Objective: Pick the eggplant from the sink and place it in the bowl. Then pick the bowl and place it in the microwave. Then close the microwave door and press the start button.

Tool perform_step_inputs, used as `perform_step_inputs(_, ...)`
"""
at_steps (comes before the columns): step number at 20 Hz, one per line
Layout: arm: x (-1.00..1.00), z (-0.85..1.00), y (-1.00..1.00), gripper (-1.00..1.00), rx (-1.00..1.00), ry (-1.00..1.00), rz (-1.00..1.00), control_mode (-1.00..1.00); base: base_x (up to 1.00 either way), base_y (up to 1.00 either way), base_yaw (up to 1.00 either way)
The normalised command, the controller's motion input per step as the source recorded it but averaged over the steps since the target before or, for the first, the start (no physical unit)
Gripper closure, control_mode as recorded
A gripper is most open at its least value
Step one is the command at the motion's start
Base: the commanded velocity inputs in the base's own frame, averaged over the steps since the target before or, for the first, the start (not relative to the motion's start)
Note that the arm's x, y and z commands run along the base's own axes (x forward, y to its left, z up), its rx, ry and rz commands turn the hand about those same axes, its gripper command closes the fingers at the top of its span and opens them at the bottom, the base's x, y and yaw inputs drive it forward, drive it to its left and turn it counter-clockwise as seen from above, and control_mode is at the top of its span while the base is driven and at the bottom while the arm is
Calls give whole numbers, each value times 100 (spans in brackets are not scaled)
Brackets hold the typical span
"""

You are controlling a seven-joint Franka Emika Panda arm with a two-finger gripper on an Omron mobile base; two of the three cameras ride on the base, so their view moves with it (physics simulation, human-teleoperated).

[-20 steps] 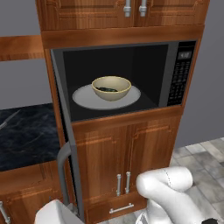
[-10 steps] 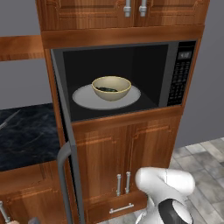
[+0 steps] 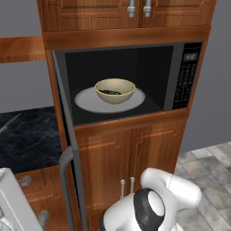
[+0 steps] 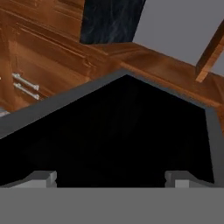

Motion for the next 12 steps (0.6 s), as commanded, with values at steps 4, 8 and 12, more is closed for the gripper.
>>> perform_step_inputs(4, 52, 0, -82, -100, 6, 0, -23, -100, 0, 0, 0)
perform_step_inputs(8, 45, 0, -100, -100, 8, 0, -25, -100, 0, 0, 0)
perform_step_inputs(12, 47, 0, -100, -100, 10, 0, -26, -100, 0, 0, 0)
